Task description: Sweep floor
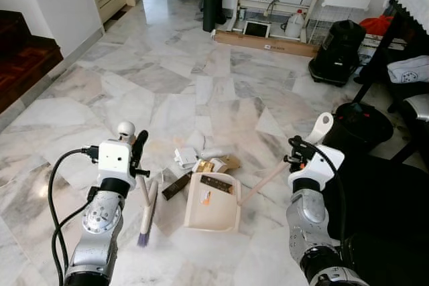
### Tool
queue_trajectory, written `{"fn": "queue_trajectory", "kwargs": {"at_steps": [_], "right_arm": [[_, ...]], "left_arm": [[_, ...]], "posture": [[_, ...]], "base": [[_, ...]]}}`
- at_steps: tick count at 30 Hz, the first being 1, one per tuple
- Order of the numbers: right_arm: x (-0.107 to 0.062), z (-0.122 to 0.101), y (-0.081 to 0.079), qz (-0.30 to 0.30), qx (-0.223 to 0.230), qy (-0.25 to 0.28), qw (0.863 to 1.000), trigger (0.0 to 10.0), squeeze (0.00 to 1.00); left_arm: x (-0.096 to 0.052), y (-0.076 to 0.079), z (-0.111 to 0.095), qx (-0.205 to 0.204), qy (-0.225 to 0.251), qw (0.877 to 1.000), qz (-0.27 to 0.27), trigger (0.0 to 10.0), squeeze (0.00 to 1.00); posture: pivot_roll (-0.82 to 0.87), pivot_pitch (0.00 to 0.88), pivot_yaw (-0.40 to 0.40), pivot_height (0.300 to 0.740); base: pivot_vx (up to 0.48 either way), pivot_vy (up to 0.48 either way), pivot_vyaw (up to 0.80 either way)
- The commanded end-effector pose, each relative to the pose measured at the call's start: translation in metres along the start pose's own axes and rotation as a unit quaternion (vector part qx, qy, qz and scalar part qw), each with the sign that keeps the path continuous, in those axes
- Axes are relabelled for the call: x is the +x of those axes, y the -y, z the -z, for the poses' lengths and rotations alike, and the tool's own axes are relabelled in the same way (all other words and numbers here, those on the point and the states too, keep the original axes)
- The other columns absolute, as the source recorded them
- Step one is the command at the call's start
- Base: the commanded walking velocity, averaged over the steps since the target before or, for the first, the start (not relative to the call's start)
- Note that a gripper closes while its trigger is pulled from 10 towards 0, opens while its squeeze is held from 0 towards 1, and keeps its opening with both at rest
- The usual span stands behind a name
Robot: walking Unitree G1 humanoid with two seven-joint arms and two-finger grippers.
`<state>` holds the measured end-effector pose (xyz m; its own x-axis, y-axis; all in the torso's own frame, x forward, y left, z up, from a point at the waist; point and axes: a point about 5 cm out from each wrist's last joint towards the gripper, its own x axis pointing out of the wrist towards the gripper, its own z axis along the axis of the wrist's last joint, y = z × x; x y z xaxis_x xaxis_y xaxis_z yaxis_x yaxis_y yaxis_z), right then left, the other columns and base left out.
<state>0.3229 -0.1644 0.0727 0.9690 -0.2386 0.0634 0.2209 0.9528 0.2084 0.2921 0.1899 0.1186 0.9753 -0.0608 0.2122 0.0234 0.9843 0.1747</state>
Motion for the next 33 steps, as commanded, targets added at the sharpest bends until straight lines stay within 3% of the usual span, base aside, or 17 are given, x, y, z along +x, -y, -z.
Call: {"fn": "queue_trajectory", "kwargs": {"at_steps": [1,12,33], "right_arm": [[0.005,-0.014,0.001,0.000,-0.002,0.039,0.999,10.0,0.00],[0.005,-0.014,0.002,-0.014,-0.028,0.034,0.999,10.0,0.00],[0.005,-0.012,-0.007,-0.026,-0.032,0.020,0.999,10.0,0.00]], "left_arm": [[0.002,0.001,-0.005,-0.003,0.019,1.000,-0.003,10.0,0.00],[0.003,0.006,-0.001,-0.012,0.014,1.000,-0.004,10.0,0.00],[0.009,0.003,-0.005,-0.010,0.016,1.000,-0.015,10.0,0.00]], "posture": [[0.08,0.000,-0.057,0.740],[0.08,0.000,-0.064,0.740],[0.09,0.000,-0.068,0.740]], "base": [[0.000,0.000,0.00],[0.000,0.000,0.09],[0.000,0.000,0.74]]}}
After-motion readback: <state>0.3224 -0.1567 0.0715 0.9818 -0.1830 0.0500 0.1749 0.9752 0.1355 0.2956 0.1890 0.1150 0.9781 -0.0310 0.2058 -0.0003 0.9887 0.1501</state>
